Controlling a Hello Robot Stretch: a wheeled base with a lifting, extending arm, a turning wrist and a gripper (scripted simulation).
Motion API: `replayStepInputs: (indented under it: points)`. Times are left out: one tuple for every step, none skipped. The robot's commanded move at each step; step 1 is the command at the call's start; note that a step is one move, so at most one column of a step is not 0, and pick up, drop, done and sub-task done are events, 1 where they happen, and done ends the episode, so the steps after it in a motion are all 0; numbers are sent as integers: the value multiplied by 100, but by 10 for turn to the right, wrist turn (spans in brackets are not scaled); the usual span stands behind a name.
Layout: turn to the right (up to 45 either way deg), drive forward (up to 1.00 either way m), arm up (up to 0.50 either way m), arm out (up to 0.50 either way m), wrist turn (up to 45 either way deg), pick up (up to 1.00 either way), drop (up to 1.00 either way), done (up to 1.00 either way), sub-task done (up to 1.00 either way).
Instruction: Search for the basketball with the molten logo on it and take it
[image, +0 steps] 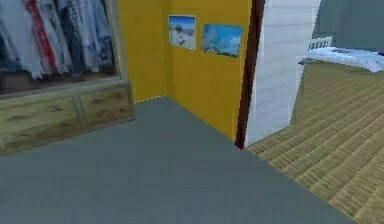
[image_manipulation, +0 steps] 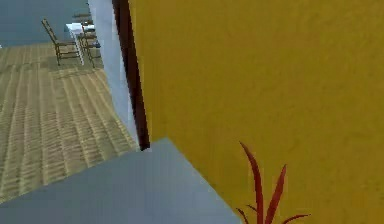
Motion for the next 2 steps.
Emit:
replayStepInputs:
  points:
    - [-450, 0, 0, 0, 0, 0, 0, 0, 0]
    - [0, 30, 0, 0, 0, 0, 0, 0, 0]
